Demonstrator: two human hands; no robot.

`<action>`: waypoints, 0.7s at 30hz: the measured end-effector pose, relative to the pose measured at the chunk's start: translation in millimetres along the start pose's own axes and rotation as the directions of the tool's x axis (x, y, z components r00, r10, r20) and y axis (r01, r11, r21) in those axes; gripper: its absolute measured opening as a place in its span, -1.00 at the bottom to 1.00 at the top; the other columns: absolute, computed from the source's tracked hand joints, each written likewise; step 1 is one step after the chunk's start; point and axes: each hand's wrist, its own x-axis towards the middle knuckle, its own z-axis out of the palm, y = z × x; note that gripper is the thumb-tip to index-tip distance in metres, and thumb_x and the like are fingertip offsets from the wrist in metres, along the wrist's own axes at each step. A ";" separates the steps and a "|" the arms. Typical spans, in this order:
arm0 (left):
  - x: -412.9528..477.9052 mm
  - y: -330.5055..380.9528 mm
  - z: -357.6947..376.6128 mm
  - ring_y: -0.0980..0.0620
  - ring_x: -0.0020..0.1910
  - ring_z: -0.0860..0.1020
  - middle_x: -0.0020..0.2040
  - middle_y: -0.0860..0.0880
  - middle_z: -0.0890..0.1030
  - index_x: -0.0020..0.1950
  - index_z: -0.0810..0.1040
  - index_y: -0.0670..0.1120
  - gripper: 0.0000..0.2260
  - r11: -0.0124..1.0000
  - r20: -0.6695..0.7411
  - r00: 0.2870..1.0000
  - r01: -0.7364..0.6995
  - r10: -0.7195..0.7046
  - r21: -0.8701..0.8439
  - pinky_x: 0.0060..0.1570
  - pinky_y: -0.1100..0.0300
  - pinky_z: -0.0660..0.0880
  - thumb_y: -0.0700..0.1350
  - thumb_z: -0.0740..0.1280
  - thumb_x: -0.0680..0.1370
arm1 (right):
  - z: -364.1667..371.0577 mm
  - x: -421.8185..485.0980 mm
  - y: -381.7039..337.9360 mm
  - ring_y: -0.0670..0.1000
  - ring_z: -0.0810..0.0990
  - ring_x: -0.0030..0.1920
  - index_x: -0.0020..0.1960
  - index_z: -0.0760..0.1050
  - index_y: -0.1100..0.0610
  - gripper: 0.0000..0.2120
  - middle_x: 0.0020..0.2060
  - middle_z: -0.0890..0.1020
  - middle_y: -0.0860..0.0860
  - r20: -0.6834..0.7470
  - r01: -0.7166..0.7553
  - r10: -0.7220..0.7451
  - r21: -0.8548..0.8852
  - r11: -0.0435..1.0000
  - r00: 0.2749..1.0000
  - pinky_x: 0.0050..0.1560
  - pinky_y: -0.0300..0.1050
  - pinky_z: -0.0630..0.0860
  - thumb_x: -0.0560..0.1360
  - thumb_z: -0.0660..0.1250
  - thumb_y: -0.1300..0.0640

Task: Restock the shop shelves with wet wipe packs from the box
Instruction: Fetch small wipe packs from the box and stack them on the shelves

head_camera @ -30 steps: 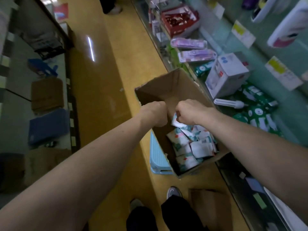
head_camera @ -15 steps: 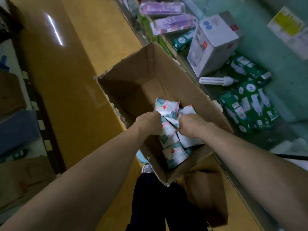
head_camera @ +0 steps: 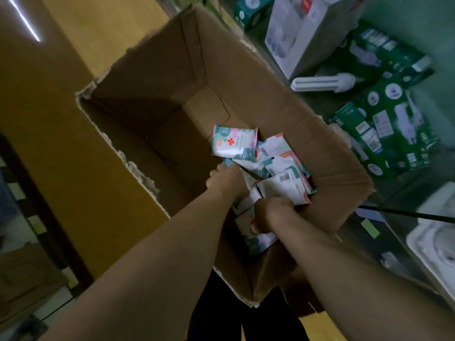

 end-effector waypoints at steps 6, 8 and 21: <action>25.4 10.8 33.7 -0.34 0.43 0.14 0.47 -0.31 0.06 0.53 -0.02 -0.06 -0.25 0.998 -0.043 0.999 0.015 -0.013 0.053 0.31 -0.13 0.29 0.09 0.35 0.52 | 3.3 25.5 -3.1 0.15 0.42 0.32 0.46 0.27 0.03 -0.41 0.36 0.41 0.11 0.031 -0.017 0.015 0.060 0.998 0.999 0.20 0.04 0.40 0.49 0.35 -0.03; 29.1 12.9 37.8 -0.36 0.42 0.16 0.47 -0.35 0.05 0.55 -0.06 -0.07 -0.30 0.990 -0.082 0.996 0.029 -0.018 0.135 0.28 -0.13 0.34 0.04 0.28 0.57 | 0.9 27.8 -2.6 0.16 0.44 0.29 0.44 0.29 0.05 -0.43 0.32 0.43 0.13 0.056 -0.033 0.028 0.090 0.995 0.998 0.18 0.02 0.41 0.48 0.37 -0.02; -25.3 -11.9 -35.2 -0.17 0.31 0.42 0.36 -0.17 0.40 0.48 0.24 -0.09 -0.56 0.991 -0.138 0.990 -0.027 0.009 -0.129 0.21 0.02 0.39 0.04 0.10 0.64 | -41.5 -33.4 -3.7 0.17 0.56 0.09 0.17 0.50 0.21 -0.75 0.11 0.57 0.17 -0.209 0.009 0.026 0.168 0.986 0.978 0.00 -0.05 0.48 0.52 0.30 0.16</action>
